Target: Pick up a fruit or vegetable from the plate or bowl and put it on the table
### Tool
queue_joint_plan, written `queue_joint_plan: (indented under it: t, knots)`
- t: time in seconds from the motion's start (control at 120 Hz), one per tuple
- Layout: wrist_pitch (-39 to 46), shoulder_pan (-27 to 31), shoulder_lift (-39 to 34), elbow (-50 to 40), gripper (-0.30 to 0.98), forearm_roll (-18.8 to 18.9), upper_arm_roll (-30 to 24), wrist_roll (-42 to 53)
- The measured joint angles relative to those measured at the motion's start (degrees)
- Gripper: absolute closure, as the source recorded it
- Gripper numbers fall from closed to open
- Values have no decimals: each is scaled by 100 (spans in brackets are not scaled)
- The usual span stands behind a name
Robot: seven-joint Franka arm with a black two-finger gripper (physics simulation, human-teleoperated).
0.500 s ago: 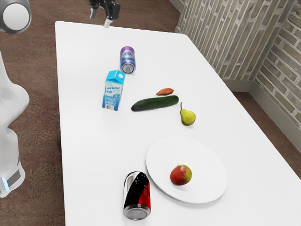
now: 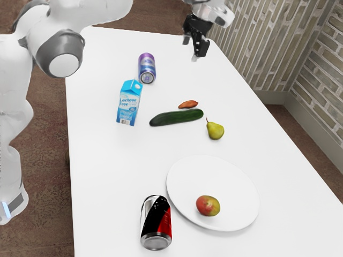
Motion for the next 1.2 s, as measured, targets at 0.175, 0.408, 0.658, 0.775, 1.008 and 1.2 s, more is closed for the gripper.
queue_joint_plan:
  t: [0.175, 0.408, 0.658, 0.775, 1.008, 1.2]
  knots:
    - [665, -1760, 131, -1079, 3, -634, -295, 721]
    - [1667, -4762, -1187, -2313, 2, 159, 1794, 871]
    - [2464, -6524, -2369, -3458, 2, 1337, 1825, 623]
    - [2779, -6840, -2794, -3844, 2, 1677, 1857, 337]
    - [3582, -6927, -2931, -4278, 2, 1928, 2449, -657]
    - [3434, -5378, -2363, -3856, 2, 1635, 1278, -1491]
